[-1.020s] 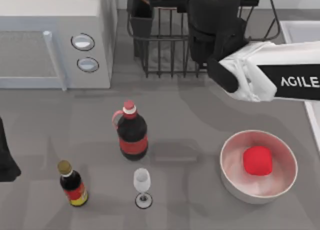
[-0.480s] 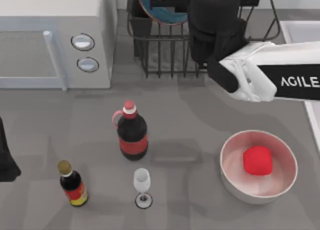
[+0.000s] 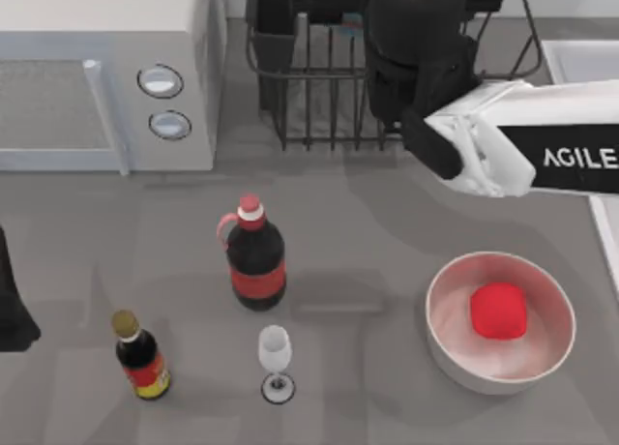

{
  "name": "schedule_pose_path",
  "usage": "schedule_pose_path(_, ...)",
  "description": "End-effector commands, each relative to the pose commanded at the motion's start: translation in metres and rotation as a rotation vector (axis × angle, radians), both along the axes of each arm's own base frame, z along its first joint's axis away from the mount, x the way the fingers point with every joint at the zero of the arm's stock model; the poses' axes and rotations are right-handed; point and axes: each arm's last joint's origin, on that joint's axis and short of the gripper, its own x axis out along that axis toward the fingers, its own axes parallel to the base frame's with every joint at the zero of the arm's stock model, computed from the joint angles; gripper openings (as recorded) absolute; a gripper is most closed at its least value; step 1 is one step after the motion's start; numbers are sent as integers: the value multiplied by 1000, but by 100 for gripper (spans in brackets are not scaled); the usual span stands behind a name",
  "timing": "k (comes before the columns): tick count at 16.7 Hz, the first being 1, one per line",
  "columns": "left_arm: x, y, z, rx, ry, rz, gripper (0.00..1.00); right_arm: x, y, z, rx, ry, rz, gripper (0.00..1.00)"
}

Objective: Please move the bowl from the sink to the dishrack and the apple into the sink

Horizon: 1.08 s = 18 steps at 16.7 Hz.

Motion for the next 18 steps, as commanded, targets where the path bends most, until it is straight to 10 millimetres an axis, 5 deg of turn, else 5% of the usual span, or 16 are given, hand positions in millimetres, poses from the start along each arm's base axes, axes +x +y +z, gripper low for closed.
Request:
schedule_pose_path(11,0,0,0,0,0,0,100,-2,-7,6,-1,0,-3,100)
schedule_pose_path(15,0,0,0,0,0,0,100,-20,-53,38,-3,0,-15,100)
schedule_pose_path(18,0,0,0,0,0,0,100,-56,-105,72,4,-16,-15,100)
